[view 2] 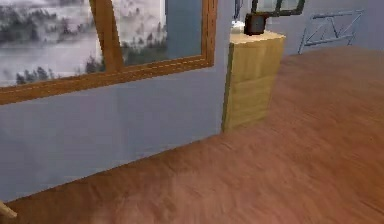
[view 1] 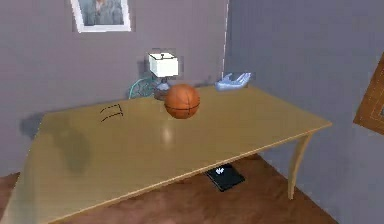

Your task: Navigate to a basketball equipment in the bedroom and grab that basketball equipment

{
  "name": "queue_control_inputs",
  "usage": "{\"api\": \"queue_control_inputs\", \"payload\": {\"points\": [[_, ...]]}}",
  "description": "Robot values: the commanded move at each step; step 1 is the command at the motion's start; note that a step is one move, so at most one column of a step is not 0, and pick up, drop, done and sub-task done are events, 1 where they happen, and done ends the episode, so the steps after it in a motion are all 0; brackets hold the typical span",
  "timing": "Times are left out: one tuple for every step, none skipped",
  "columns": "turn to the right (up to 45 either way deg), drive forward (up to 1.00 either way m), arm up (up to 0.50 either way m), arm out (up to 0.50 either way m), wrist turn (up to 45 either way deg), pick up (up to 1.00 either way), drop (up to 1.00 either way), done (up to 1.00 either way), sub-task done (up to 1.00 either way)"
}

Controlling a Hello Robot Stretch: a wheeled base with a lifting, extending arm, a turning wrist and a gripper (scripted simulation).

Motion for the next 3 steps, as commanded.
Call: {"api": "queue_control_inputs", "payload": {"points": [[39.0,0.0,0.0,0.0,0.0,0.0,0.0,0.0,0.0],[0.0,0.95,0.0,0.0,0.0,0.0,0.0,0.0,0.0],[-45.0,0.0,0.0,0.0,0.0,0.0,0.0,0.0,0.0]]}}
